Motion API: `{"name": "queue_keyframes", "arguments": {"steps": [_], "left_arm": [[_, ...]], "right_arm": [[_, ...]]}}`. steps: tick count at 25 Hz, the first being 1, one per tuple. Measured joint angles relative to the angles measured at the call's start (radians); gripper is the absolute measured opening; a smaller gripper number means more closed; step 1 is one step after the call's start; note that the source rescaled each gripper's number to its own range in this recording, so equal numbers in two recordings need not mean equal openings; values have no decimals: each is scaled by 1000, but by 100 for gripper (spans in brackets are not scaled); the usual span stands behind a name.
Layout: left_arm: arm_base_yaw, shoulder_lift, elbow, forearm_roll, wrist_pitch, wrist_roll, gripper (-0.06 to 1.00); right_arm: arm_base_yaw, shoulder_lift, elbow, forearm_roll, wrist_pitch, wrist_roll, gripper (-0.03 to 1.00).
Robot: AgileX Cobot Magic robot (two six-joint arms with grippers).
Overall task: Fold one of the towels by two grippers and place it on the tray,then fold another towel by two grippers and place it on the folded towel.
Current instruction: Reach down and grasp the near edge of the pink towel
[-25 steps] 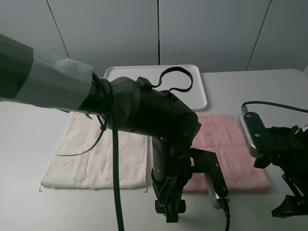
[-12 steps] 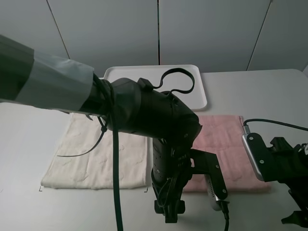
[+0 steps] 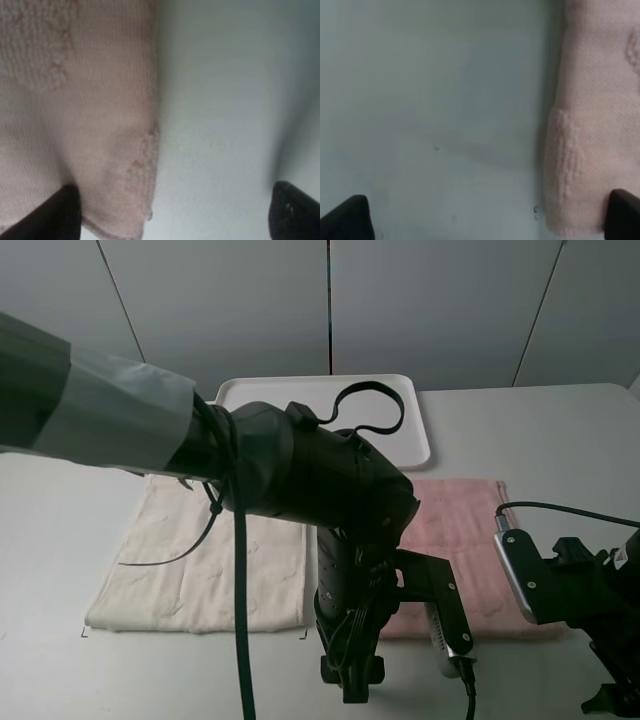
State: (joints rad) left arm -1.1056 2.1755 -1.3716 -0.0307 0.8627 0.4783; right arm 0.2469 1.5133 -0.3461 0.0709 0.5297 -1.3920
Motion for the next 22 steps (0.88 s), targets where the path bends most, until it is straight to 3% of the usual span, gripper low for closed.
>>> {"name": "queue_keyframes", "arguments": {"steps": [9, 11, 17, 20, 22], "left_arm": [[0, 0, 0, 0, 0, 0, 97], [0, 0, 0, 0, 0, 0, 97], [0, 0, 0, 2, 0, 0, 97], [0, 0, 0, 2, 0, 0, 97], [0, 0, 0, 2, 0, 0, 97]], "right_arm": [[2, 76, -2, -9, -68, 0, 96], [2, 85, -3, -13, -90, 0, 84], [2, 94, -8, -25, -163, 0, 26], [2, 95, -8, -31, -183, 0, 10], [2, 95, -8, -37, -187, 0, 6]]}}
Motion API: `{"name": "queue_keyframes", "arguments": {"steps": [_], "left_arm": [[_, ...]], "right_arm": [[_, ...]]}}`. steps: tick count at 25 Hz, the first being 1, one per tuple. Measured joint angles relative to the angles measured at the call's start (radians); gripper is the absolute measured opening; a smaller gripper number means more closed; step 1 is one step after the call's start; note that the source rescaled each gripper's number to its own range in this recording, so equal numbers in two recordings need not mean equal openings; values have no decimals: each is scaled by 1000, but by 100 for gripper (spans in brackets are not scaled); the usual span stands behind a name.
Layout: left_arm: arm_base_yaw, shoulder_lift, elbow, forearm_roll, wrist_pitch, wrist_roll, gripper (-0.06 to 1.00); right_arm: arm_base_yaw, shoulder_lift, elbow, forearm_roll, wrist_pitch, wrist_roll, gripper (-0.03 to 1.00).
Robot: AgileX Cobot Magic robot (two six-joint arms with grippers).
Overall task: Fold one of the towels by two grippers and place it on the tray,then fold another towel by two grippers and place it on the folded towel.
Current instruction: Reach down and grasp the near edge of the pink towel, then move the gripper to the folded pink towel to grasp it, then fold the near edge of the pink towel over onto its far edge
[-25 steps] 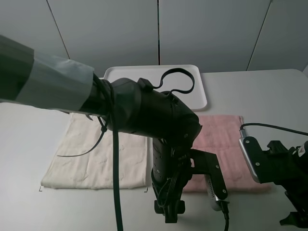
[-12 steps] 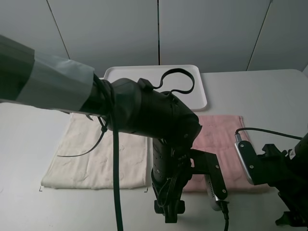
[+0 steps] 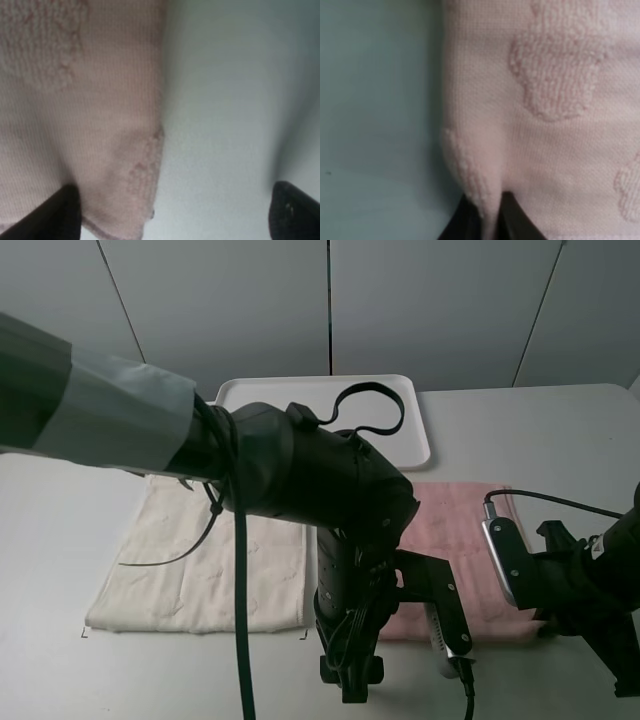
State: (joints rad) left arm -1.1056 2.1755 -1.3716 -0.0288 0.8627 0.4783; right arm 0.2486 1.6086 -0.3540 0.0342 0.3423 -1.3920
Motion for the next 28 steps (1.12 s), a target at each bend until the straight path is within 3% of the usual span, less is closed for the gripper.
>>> {"name": "queue_keyframes", "arguments": {"steps": [4, 10, 14, 18, 28], "left_arm": [[0, 0, 0, 4, -4, 0, 92], [2, 2, 0, 29, -37, -2, 53], [2, 3, 0, 49, -52, -25, 32], [2, 4, 0, 78, -67, -47, 4], [2, 4, 0, 81, -69, -56, 1]], "right_arm": [[0, 0, 0, -17, -2, 0, 5], [0, 0, 0, -16, -2, 0, 5], [0, 0, 0, -16, -2, 0, 5], [0, 0, 0, -16, -2, 0, 5], [0, -18, 0, 5, -6, 102, 3]]}}
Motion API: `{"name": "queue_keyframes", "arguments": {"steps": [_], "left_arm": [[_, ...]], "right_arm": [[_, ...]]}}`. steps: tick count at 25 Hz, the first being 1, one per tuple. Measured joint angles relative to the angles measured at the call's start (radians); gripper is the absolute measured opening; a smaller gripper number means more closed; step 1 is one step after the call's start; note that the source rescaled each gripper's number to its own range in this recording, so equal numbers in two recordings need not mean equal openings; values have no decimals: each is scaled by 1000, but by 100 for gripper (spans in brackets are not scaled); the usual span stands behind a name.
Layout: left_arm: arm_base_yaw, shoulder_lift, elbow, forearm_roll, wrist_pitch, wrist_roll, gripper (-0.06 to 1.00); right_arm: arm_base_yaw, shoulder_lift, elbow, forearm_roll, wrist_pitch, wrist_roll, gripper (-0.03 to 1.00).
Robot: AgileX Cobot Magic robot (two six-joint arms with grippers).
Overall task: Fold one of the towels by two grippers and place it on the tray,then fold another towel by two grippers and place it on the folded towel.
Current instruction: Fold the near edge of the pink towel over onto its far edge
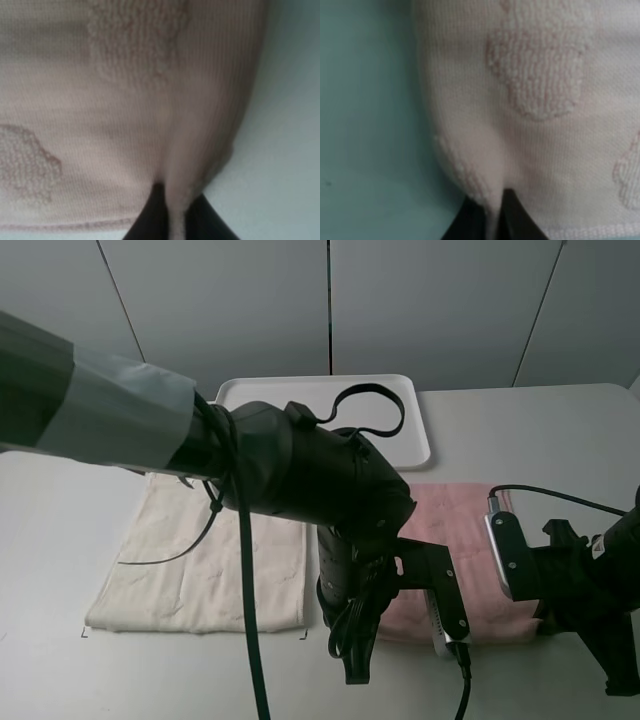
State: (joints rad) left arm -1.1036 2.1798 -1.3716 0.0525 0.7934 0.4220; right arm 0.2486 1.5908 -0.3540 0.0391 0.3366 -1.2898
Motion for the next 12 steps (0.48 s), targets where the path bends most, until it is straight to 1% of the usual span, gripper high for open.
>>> {"name": "queue_keyframes", "arguments": {"steps": [3, 8, 12], "left_arm": [[0, 0, 0, 0, -2, 0, 1], [4, 0, 0, 1, -9, 0, 1], [20, 0, 0, -32, -22, 0, 1]], "right_arm": [[0, -15, 6, 8, 4, 44, 2], [0, -73, 6, 81, 11, 91, 2], [0, -113, 6, 111, 41, 146, 2]]}}
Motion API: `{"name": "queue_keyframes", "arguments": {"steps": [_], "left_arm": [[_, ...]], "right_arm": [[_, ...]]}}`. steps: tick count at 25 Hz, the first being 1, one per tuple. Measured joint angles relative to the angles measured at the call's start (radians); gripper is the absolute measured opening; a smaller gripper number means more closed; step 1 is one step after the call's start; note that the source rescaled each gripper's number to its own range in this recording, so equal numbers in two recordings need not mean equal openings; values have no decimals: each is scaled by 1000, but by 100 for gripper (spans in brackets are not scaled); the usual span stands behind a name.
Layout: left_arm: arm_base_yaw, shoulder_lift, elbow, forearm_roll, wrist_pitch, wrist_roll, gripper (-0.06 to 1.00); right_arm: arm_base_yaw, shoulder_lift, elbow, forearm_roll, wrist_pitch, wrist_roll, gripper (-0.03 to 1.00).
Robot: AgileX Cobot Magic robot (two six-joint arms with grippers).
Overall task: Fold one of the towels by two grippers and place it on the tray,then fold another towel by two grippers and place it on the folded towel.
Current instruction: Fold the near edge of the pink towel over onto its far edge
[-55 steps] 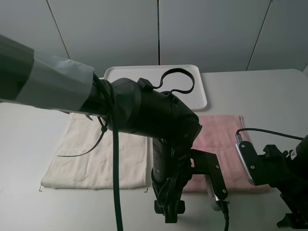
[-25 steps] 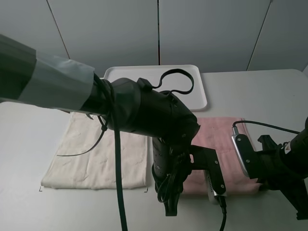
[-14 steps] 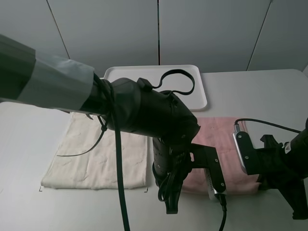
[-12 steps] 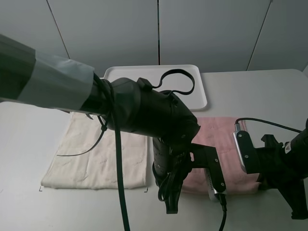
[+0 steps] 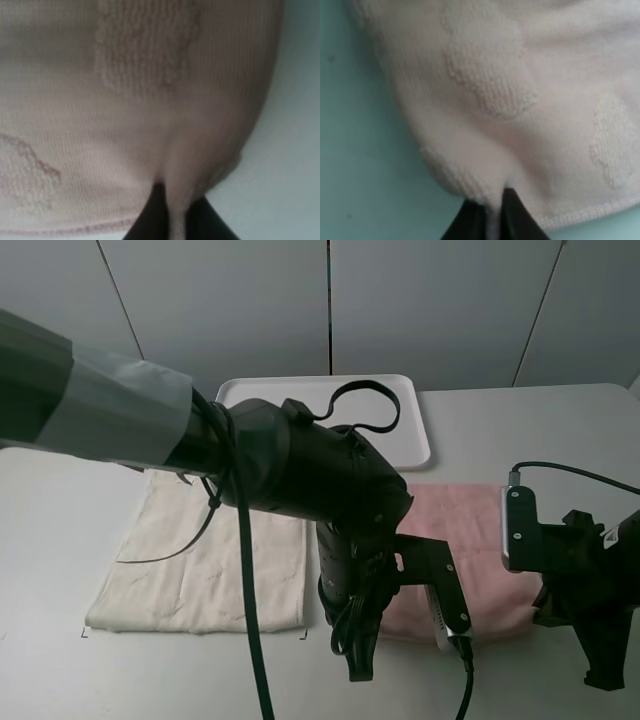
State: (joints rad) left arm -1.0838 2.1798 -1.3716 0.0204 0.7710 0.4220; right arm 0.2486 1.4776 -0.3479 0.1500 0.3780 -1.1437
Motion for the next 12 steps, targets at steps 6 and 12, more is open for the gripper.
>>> {"name": "queue_keyframes", "arguments": {"steps": [6, 12], "left_arm": [[51, -4, 0, -115, -9, 0, 1], [103, -64, 2, -180, -50, 2, 0]], "right_arm": [[0, -39, -1, 20, 12, 148, 2], [0, -41, -55, 20, 66, 335, 2]]}}
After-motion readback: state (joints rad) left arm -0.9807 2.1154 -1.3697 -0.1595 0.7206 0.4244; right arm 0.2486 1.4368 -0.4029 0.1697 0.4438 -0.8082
